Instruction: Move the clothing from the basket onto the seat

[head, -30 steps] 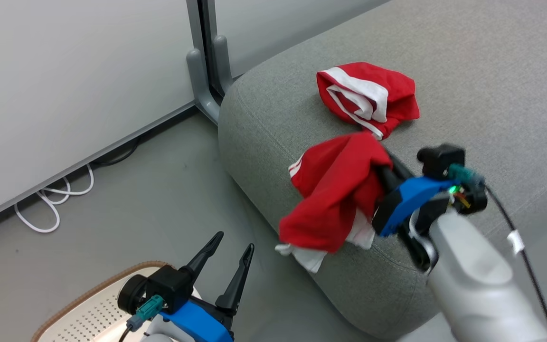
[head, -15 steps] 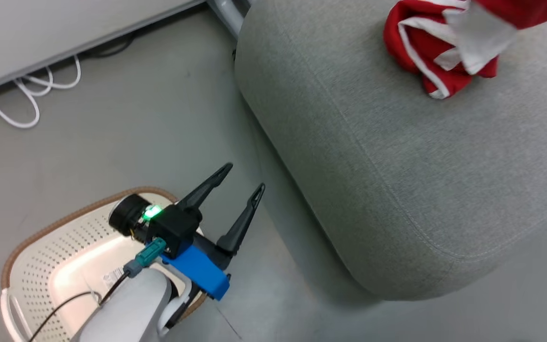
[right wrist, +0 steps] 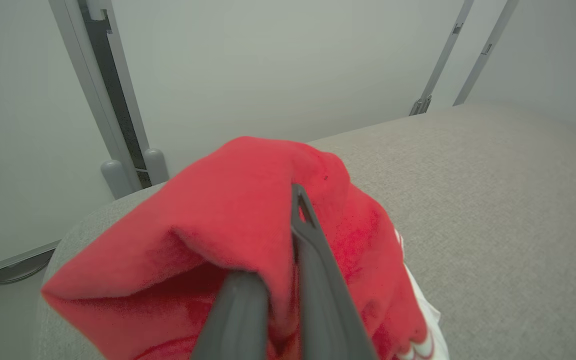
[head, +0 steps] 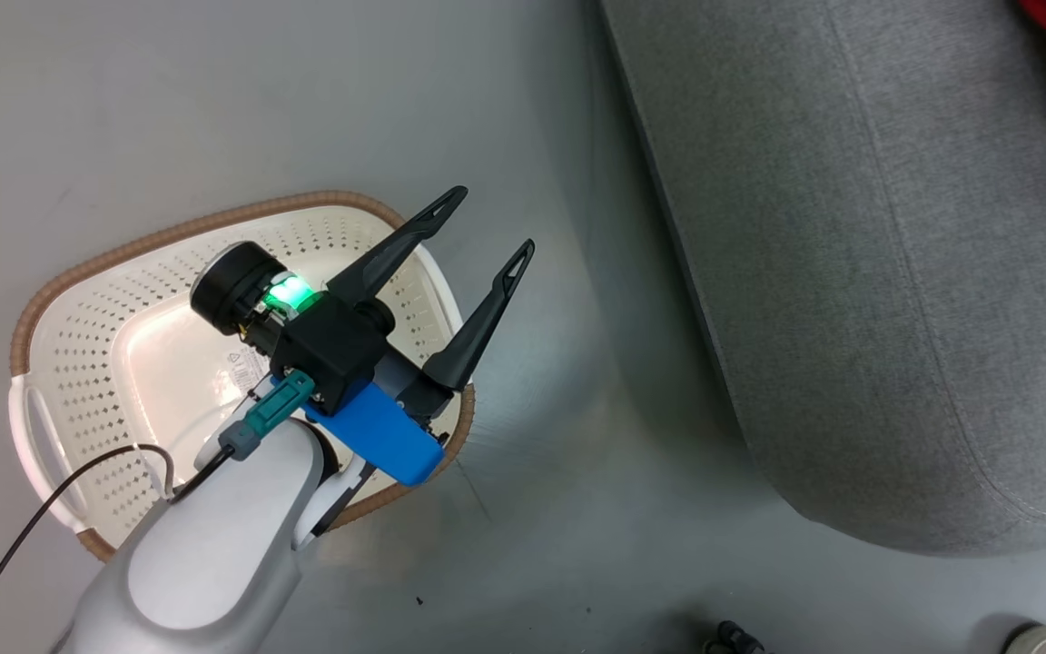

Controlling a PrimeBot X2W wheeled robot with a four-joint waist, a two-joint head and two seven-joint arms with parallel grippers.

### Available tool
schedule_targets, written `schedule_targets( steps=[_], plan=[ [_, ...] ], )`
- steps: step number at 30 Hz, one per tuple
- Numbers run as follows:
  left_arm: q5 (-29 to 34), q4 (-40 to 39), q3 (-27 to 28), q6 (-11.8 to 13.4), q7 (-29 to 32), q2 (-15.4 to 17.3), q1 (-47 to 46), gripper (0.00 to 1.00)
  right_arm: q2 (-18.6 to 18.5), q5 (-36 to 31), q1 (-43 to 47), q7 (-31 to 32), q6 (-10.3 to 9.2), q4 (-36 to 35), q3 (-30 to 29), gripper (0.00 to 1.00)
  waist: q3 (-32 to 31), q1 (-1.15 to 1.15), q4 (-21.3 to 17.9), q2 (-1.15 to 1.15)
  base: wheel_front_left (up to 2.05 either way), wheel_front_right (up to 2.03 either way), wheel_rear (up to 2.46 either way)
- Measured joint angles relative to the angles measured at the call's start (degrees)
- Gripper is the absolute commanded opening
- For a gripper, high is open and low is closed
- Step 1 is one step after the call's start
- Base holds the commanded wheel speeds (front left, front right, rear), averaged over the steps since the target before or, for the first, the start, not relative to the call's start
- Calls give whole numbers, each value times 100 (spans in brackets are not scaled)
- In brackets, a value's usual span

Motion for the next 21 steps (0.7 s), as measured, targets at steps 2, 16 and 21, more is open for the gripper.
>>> schedule_targets(
  steps=[2,16,21],
  plan=[
    [0,1,-9,3,0,2,-31,100,21,-18,44,-79,-1,115,-2,0,87,0,96,0,0,0,0],
    [-160,278,47,124,-125,-140,61,100,147,-115,272,-478,-1,530,18,100,-247,-1,230,0,0,0,0],
    [-264,602,120,152,-186,-383,328,100,143,-223,685,-539,-1,356,248,100,-671,-2,315,0,0,0,0]
  ],
)
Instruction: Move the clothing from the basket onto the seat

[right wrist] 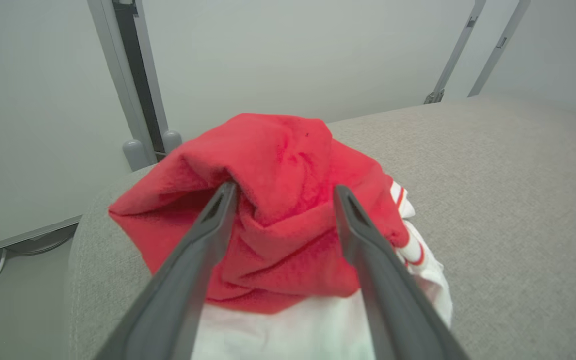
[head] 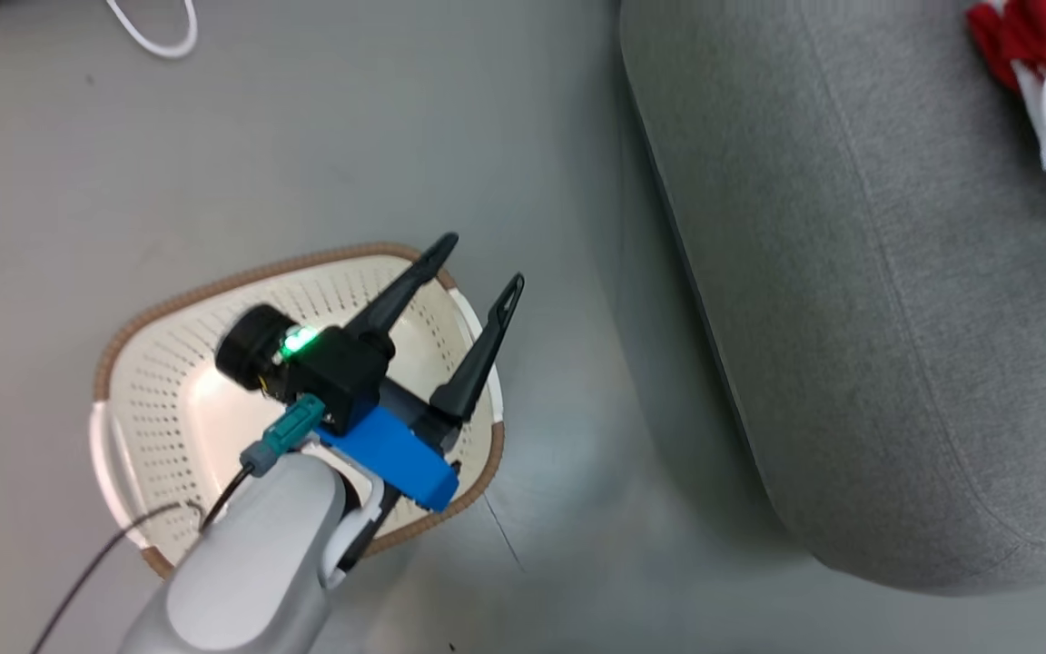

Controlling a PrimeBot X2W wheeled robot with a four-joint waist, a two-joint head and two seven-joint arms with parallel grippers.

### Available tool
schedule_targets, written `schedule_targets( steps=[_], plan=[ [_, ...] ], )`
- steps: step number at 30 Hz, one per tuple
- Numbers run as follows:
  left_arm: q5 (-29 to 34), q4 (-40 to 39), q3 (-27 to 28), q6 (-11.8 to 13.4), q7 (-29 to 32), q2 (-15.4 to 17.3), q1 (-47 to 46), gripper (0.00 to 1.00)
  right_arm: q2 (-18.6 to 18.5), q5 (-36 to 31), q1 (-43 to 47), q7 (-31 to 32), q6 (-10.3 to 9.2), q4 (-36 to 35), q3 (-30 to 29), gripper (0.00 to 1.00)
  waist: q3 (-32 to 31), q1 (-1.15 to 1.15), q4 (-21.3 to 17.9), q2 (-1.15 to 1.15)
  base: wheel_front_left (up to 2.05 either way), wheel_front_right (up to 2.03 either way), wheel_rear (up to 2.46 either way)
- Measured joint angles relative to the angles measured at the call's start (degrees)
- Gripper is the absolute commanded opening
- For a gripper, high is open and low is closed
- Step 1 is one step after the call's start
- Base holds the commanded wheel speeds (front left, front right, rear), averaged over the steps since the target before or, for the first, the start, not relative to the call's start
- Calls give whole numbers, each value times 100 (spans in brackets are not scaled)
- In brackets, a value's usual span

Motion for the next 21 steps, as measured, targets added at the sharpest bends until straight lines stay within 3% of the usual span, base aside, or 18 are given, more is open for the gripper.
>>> schedule_targets(
  steps=[12,21],
  plan=[
    [-83,62,1049,41,-10,-555,1636,100,77,-43,1758,29,0,-1141,343,100,-1668,-2,353,0,0,0,0],
    [115,45,1735,3,-11,-657,2558,100,844,-430,3596,256,0,-2570,600,100,-2724,-3,815,0,0,0,0]
  ],
)
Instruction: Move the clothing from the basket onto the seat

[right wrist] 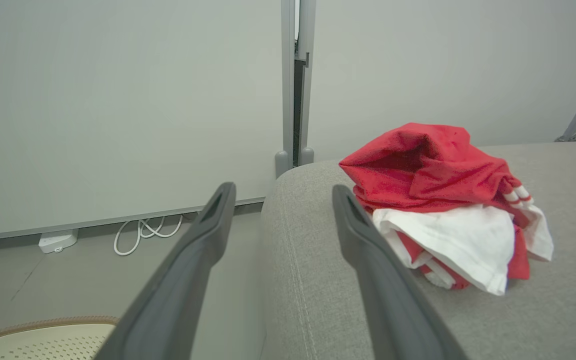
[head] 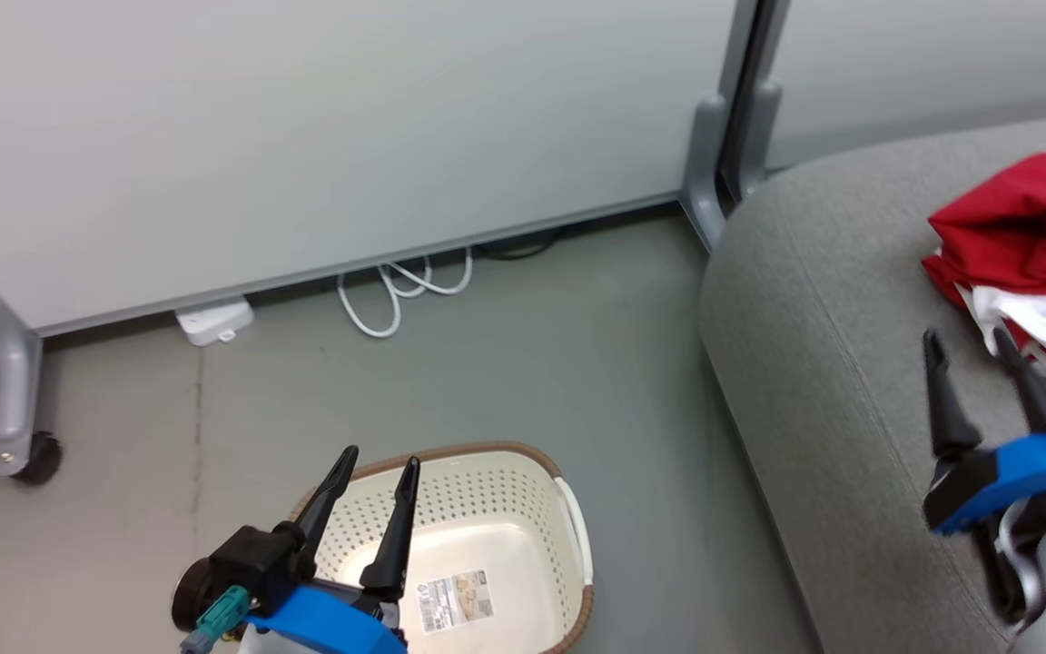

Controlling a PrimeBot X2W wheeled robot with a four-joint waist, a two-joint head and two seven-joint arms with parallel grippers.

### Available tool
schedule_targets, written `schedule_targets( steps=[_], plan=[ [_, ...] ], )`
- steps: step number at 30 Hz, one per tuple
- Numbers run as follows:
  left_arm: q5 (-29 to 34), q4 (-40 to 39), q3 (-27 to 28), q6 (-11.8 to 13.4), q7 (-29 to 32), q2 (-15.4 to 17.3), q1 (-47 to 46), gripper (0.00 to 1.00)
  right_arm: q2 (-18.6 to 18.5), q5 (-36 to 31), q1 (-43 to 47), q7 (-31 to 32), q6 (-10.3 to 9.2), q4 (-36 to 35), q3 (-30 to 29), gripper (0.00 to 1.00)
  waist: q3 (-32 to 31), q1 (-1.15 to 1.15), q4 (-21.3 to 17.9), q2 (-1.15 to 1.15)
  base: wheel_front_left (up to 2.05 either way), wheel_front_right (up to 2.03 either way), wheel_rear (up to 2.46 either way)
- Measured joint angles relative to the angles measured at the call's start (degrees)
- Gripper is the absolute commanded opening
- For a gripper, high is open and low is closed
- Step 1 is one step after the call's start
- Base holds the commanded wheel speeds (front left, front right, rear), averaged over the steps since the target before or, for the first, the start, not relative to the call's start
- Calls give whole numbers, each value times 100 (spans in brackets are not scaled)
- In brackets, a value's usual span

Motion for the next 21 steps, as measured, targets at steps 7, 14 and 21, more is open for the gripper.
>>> schedule_targets(
  steps=[7,14,21],
  plan=[
    [7,26,494,-38,0,-88,393,100,658,-424,1014,200,0,-870,70,100,-430,1,364,0,0,0,0],
    [14,67,950,-69,0,-148,576,100,1121,-735,1756,338,0,-1657,53,100,-587,2,636,0,0,0,0],
    [70,155,1211,-88,1,-207,673,100,1372,-816,2171,478,0,-2136,-93,100,-603,3,652,0,0,0,0]
  ],
)
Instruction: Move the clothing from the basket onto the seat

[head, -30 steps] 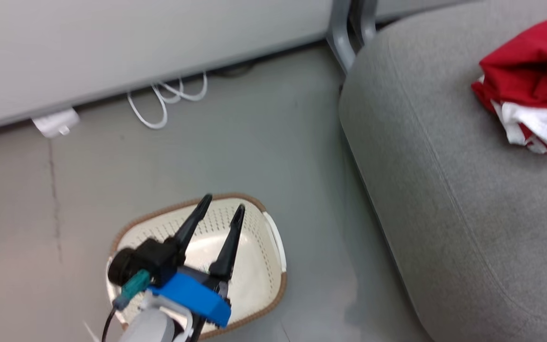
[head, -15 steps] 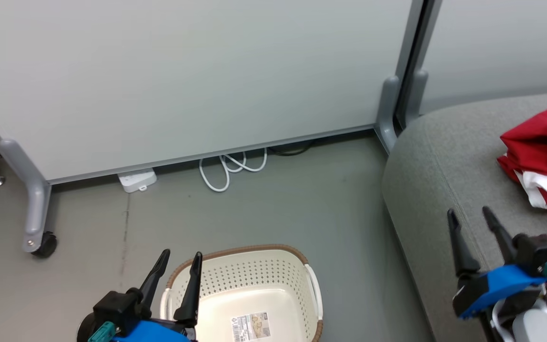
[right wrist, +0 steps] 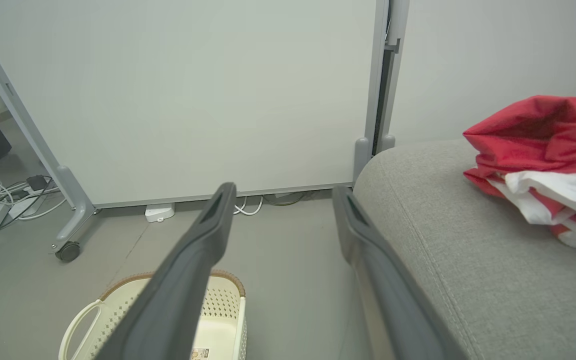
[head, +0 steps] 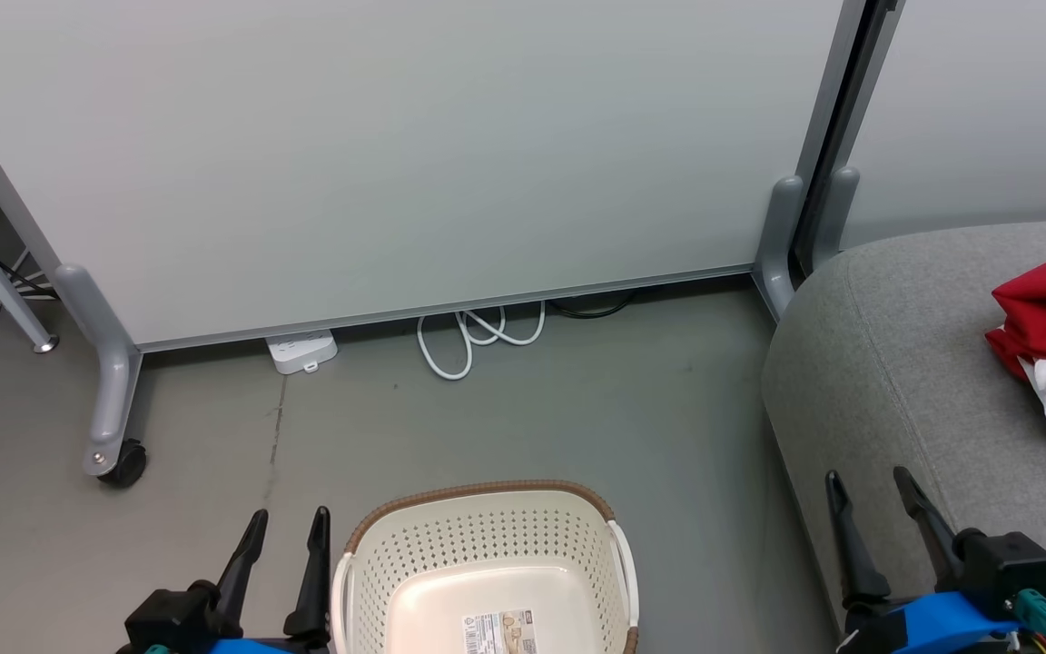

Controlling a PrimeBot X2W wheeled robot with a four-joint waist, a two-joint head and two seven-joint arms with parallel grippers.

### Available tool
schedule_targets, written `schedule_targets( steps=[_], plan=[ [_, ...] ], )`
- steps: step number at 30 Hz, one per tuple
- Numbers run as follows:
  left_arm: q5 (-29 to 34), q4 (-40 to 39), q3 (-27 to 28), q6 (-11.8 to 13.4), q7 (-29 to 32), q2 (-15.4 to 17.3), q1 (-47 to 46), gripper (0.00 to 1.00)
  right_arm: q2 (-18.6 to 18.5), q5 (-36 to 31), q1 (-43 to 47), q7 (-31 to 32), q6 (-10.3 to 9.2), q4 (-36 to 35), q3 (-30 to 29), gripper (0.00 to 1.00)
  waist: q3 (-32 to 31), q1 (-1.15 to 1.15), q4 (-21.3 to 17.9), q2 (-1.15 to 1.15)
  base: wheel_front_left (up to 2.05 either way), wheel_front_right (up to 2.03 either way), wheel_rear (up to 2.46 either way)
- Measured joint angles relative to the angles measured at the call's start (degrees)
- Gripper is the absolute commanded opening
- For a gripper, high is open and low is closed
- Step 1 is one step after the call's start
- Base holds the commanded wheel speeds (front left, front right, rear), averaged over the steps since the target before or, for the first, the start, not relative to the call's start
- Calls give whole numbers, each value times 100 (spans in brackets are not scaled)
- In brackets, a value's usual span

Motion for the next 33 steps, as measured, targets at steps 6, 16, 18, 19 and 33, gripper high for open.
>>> schedule_targets(
  steps=[6,16,18,19,33],
  plan=[
    [70,46,126,-34,-1,-20,9,100,66,-35,48,54,0,-98,56,100,6,0,-22,0,0,0,0],
    [177,111,111,-53,-1,-45,-31,100,79,90,77,1,0,-81,29,100,6,0,-10,0,0,0,0],
    [177,123,100,-58,0,-48,-52,100,79,98,77,1,0,-71,15,100,8,0,-7,0,0,0,0],
    [177,126,97,-58,0,-51,-60,100,79,104,77,0,0,-66,12,100,8,0,-6,0,0,0,0],
    [172,503,93,-56,35,-111,164,0,93,122,172,3,2,367,8,0,4,0,0,0,0,0,0]
  ],
)
